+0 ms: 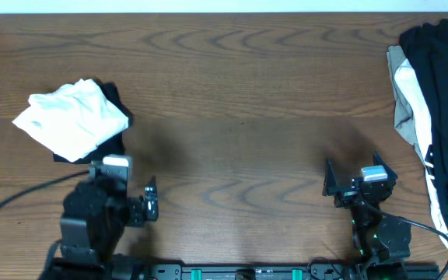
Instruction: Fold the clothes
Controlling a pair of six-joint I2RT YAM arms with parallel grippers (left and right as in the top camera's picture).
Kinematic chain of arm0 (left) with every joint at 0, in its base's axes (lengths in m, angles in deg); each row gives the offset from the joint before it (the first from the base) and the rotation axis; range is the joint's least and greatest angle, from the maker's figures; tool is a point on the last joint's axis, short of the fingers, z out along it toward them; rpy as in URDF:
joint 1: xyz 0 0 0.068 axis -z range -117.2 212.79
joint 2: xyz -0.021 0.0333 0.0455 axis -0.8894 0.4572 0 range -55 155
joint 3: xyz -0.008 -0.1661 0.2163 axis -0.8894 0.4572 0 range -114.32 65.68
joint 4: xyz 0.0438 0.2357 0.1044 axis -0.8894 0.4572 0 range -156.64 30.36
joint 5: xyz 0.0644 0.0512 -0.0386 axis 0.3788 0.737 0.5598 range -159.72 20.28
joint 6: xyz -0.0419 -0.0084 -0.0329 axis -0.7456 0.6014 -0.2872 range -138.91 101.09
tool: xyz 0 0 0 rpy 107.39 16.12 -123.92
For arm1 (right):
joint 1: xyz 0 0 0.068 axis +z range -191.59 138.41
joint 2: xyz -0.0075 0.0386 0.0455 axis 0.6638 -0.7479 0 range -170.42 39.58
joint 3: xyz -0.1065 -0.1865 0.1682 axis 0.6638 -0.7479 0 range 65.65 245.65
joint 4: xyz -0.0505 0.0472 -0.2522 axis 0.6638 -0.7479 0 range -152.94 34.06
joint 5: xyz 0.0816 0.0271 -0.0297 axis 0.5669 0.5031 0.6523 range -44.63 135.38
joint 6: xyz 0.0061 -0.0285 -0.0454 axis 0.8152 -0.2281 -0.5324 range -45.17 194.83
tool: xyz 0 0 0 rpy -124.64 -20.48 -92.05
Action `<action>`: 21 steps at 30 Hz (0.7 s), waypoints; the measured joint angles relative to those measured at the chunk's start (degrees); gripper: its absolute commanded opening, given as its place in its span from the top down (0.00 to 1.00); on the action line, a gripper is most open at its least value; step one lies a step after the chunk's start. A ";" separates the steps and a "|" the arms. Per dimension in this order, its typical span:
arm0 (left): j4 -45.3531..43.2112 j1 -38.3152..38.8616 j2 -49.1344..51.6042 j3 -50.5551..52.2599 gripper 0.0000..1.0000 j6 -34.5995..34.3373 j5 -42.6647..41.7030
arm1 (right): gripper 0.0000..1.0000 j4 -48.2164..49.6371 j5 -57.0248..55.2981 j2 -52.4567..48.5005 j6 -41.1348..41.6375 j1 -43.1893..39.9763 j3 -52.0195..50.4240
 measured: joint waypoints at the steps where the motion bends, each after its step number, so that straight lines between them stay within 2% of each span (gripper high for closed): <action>1: -0.79 0.00 -2.08 2.12 0.02 0.13 0.28 | 0.01 -0.07 0.00 0.00 0.00 0.00 0.00; 6: -6.58 0.00 -11.98 11.98 0.02 0.17 0.81 | 0.01 -0.04 0.00 0.00 0.02 0.00 0.00; 13: -20.04 0.00 -22.75 24.94 0.02 0.15 2.78 | 0.01 -0.09 0.00 0.00 0.02 0.00 0.00; 21: -40.70 -0.09 -23.96 35.08 0.02 0.20 7.87 | 0.01 -0.09 0.00 0.00 0.00 0.00 0.00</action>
